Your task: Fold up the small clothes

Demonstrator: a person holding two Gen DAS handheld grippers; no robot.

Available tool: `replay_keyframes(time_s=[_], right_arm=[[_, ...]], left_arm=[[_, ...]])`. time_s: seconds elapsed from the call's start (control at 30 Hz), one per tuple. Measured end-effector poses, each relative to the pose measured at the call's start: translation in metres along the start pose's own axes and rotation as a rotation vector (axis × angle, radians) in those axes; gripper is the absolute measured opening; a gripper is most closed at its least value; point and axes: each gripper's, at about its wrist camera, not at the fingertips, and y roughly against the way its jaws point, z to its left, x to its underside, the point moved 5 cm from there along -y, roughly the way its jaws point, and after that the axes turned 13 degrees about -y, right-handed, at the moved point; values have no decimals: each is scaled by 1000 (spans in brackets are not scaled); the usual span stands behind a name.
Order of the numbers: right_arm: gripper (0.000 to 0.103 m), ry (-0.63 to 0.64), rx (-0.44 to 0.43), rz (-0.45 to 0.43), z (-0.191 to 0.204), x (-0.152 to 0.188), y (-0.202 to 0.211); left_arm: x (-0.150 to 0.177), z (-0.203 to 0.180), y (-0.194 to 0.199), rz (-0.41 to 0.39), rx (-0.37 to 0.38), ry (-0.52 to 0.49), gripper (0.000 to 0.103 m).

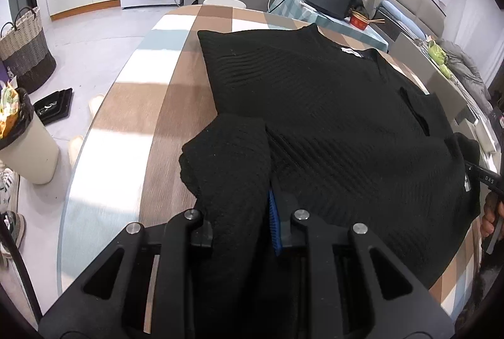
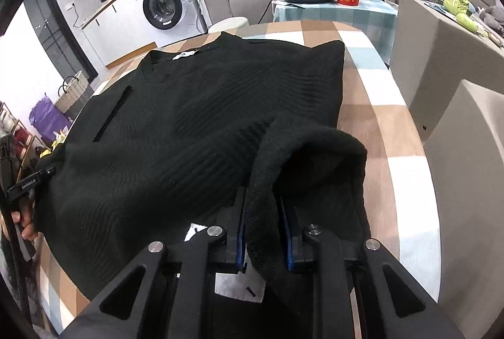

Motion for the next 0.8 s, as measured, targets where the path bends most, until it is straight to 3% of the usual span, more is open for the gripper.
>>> replay_keyframes(time_s=[0.2,0.33,0.43,0.57,0.8], right_arm=[[19,42,7,38,3,34,21],[20,66,12,24,4,48,35],[25,32,8,1,-4,45,47],[46,13,-7,-35,-17,50,75],[47,28,-46,-3,-23,72,80]], left_arm=[[35,1,28,16,-3,16,20],[48,4,43,11,-23,20,29],[53,10,58,4,-33,42,33],[66,17,85,-26,-54,50,44],[89,15,98,4,-56,44,44]])
